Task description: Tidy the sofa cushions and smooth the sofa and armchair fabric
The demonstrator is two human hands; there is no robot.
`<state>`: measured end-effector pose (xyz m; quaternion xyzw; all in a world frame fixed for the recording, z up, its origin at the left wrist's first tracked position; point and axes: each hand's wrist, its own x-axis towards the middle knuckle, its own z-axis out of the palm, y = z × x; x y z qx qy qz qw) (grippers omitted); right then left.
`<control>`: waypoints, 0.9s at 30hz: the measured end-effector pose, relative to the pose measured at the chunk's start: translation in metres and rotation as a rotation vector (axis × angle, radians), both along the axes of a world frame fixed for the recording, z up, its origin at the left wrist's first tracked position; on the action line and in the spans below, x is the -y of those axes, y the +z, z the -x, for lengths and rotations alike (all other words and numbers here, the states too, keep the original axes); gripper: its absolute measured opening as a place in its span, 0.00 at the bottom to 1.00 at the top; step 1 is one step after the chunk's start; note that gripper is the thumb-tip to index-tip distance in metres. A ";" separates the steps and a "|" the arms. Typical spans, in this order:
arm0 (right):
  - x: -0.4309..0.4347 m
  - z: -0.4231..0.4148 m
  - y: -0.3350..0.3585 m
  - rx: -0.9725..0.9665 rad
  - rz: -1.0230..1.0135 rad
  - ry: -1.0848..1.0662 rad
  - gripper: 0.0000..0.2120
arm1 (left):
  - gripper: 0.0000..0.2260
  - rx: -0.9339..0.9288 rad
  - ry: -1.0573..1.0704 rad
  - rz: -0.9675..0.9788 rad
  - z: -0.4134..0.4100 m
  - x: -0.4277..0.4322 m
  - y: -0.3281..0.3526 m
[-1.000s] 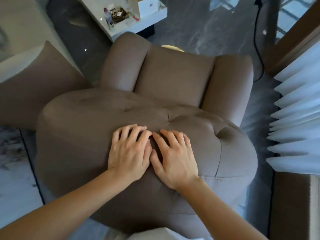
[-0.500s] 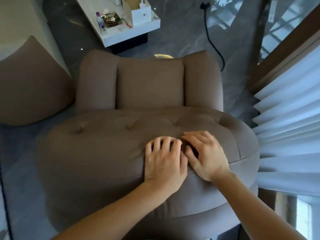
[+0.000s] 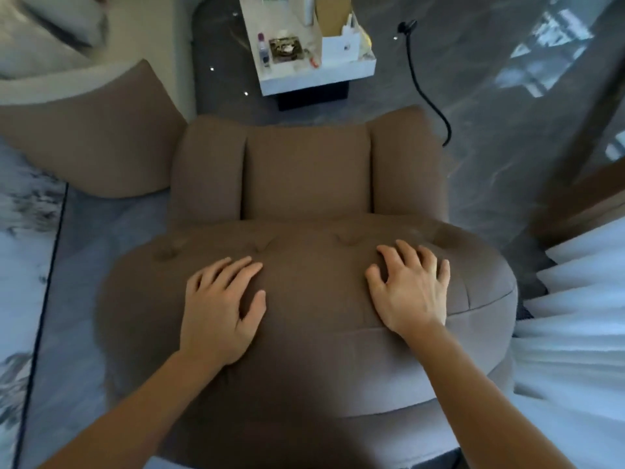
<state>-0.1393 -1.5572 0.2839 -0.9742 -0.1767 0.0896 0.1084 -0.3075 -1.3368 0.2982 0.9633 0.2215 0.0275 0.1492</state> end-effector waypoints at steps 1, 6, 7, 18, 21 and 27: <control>0.007 -0.003 -0.001 -0.013 0.020 0.020 0.26 | 0.24 0.005 0.010 0.007 -0.001 0.008 -0.002; 0.044 -0.011 -0.004 -0.017 0.046 0.082 0.27 | 0.23 -0.030 0.069 -0.020 0.007 0.058 -0.013; 0.051 -0.013 -0.004 -0.014 0.047 0.089 0.27 | 0.23 -0.026 0.078 -0.022 0.007 0.067 -0.014; 0.012 0.032 0.012 -0.260 0.177 0.196 0.28 | 0.24 -0.026 0.129 0.102 0.051 0.074 -0.015; -0.041 0.085 0.021 -0.271 0.128 0.442 0.28 | 0.23 -0.085 0.395 0.165 0.117 0.043 -0.018; -0.160 0.224 0.020 -0.313 0.123 0.920 0.16 | 0.15 -0.465 0.774 0.490 0.273 0.000 -0.021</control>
